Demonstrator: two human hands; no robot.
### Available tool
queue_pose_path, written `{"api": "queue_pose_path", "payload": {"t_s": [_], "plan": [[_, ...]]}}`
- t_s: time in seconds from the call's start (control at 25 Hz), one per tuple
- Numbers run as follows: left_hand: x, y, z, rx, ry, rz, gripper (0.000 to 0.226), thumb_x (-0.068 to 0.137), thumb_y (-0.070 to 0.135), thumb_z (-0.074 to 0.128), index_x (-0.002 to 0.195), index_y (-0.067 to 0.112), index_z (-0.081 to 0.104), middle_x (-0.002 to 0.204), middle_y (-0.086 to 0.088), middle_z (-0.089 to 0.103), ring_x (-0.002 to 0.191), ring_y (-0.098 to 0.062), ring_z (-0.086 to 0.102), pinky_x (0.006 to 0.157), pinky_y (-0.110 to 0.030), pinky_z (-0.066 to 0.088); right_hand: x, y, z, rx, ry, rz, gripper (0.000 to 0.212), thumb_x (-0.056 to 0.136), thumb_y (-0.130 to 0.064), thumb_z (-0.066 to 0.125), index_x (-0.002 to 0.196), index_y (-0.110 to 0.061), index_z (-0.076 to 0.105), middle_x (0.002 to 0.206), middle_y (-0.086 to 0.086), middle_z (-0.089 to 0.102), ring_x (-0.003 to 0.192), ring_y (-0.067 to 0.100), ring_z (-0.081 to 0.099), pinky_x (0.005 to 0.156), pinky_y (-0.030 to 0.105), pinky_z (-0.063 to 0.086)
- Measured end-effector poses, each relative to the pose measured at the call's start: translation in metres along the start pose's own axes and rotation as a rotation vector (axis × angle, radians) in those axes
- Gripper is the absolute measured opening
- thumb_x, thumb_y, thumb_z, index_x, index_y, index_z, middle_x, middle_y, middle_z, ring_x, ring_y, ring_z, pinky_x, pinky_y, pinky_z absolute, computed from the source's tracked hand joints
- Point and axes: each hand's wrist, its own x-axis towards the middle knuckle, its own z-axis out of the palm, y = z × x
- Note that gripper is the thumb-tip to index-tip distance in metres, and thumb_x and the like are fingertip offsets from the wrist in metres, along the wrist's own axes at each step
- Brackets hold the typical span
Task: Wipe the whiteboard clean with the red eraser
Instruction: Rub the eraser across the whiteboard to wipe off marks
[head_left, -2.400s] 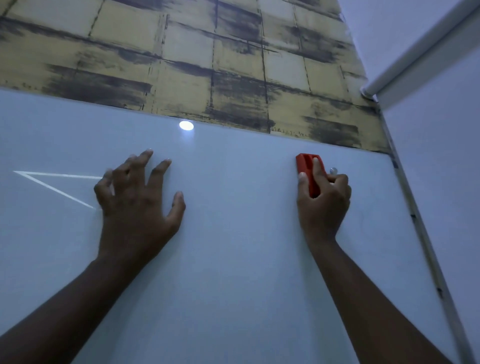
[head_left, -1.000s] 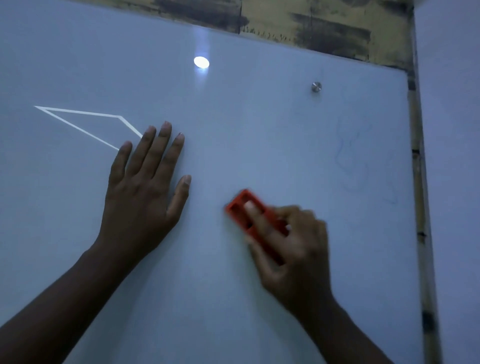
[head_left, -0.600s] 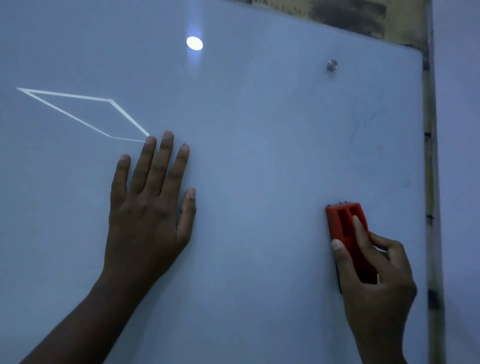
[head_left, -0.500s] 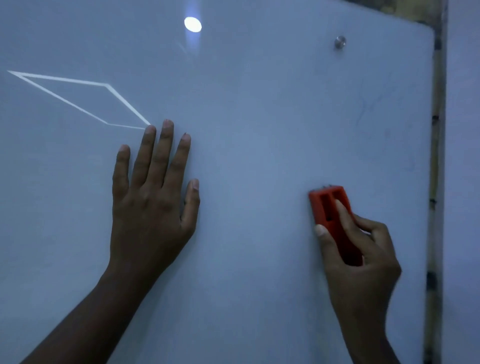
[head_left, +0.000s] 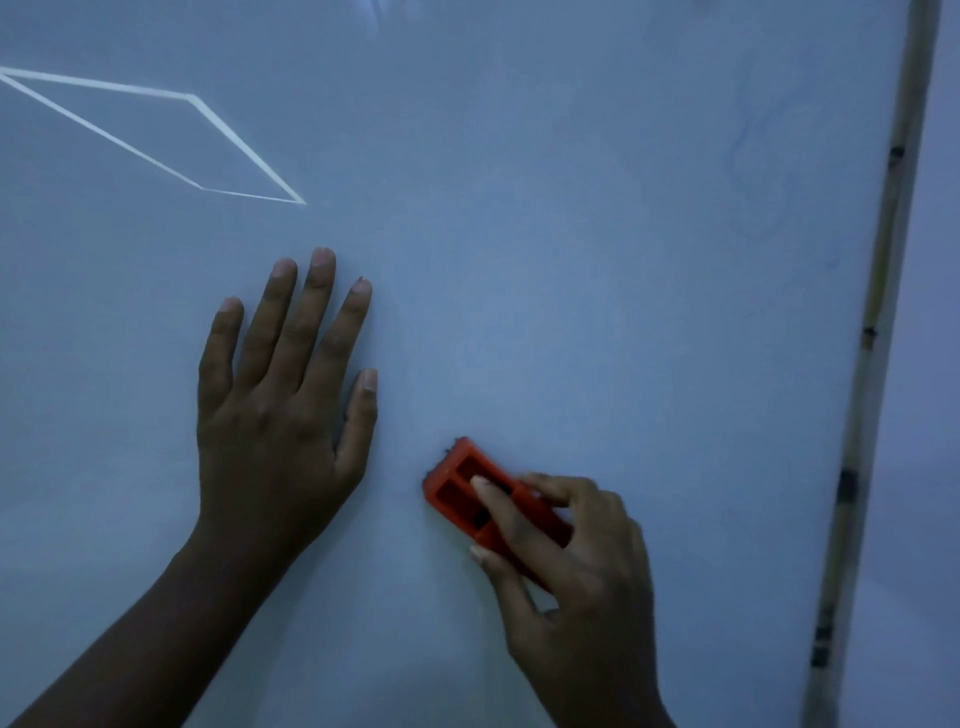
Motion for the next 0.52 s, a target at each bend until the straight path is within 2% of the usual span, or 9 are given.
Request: {"api": "queue_pose_path", "payload": {"t_s": [0.16, 0.28, 0.4, 0.52], "plan": [[-0.016, -0.017, -0.01, 0.025, -0.004, 0.075, 0.057, 0.111, 0.028, 0.043, 0.166, 0.015, 0.033, 0.174, -0.01, 0.026, 0.162, -0.029, 0.024, 0.13, -0.053, 0.021, -0.021, 0.048, -0.027, 0.022, 0.153, 0.271, 0.045, 0.088, -0.026, 0.085, 0.13, -0.032, 0.071, 0.111, -0.001, 0.06, 0.1, 0.025, 0.063, 0.089, 0.043, 0.056], [-0.029, -0.026, -0.015, 0.048, -0.03, 0.088, 0.057, 0.111, 0.025, 0.042, 0.167, 0.017, 0.031, 0.174, -0.01, 0.025, 0.162, -0.029, 0.022, 0.13, -0.054, 0.021, -0.069, 0.052, -0.025, 0.073, 0.196, 0.465, 0.05, 0.081, -0.025, 0.09, 0.128, -0.025, 0.071, 0.104, 0.003, 0.059, 0.095, 0.028, 0.062, 0.08, 0.054, 0.057], [-0.044, -0.023, -0.015, 0.051, -0.039, 0.033, 0.057, 0.111, 0.024, 0.042, 0.167, 0.017, 0.031, 0.174, -0.011, 0.024, 0.163, -0.029, 0.02, 0.13, -0.056, 0.019, -0.1, 0.03, -0.011, 0.094, 0.179, 0.516, 0.053, 0.079, -0.027, 0.082, 0.129, -0.027, 0.068, 0.104, 0.003, 0.057, 0.095, 0.03, 0.061, 0.076, 0.051, 0.056], [-0.052, -0.017, -0.013, 0.03, -0.041, -0.01, 0.057, 0.111, 0.022, 0.042, 0.167, 0.017, 0.032, 0.174, -0.012, 0.024, 0.163, -0.03, 0.018, 0.13, -0.058, 0.019, -0.078, 0.01, -0.001, 0.127, 0.196, 0.518, 0.046, 0.086, -0.024, 0.085, 0.13, -0.021, 0.07, 0.108, 0.004, 0.057, 0.097, 0.029, 0.06, 0.081, 0.051, 0.056]]}}
